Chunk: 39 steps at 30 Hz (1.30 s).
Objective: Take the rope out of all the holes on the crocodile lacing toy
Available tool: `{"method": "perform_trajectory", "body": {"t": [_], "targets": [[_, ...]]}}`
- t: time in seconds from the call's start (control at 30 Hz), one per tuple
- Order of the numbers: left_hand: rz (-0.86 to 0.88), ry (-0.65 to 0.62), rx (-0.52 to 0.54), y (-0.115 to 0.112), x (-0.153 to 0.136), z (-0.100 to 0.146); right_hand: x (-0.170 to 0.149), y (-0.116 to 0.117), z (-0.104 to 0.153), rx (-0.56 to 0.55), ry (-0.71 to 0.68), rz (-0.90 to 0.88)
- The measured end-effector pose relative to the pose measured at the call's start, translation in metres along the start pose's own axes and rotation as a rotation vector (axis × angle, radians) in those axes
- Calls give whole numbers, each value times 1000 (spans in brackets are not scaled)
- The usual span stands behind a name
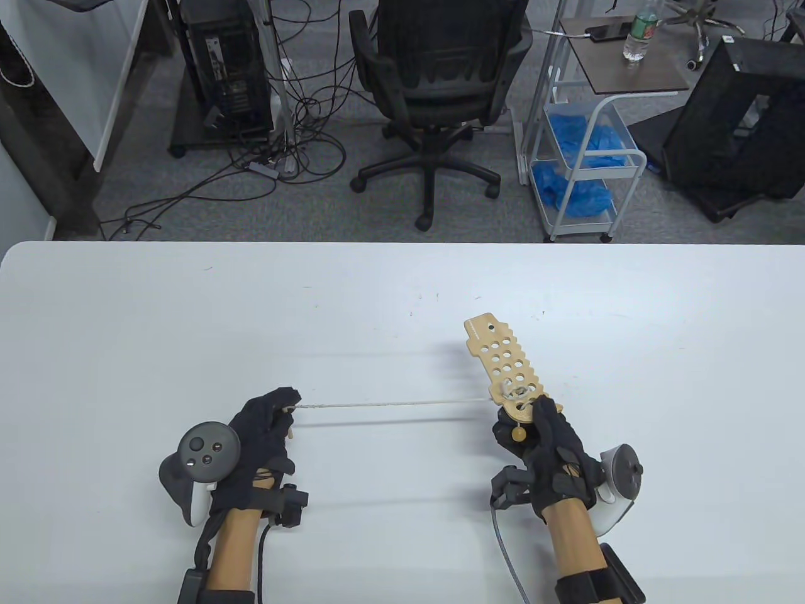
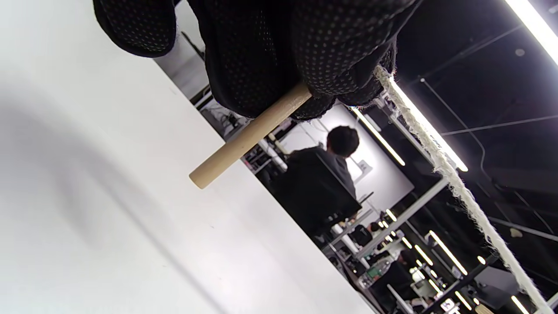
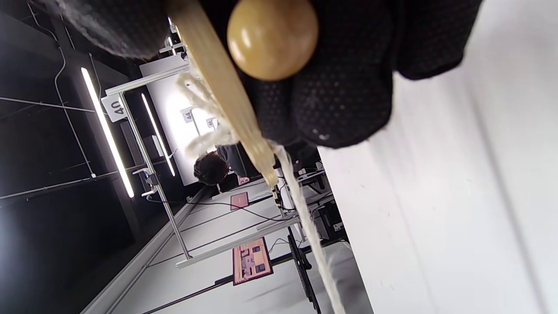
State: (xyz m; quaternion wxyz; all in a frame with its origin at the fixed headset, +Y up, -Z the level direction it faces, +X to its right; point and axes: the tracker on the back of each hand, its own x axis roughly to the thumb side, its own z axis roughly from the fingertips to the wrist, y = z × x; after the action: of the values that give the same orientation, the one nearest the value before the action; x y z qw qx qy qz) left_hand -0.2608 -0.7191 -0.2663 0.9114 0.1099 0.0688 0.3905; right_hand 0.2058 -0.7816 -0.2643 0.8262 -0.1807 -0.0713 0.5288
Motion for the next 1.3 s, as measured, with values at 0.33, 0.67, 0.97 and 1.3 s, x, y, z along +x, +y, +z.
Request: {"method": "perform_trajectory", "body": {"t": [0.33,0.67,0.97,1.3], "targets": [[62,74,65,11,-14,-1,1,-11,-3,-49,22,-73],[115,112,122,18,-21,0,0,-17,-3,-94,29,-121],[157,153,144,22,-28,0,-1,-23,-3,-134,37,-178],[218,192,147,23,-35,0,-3,-26,-3,-152,50,-211]]}}
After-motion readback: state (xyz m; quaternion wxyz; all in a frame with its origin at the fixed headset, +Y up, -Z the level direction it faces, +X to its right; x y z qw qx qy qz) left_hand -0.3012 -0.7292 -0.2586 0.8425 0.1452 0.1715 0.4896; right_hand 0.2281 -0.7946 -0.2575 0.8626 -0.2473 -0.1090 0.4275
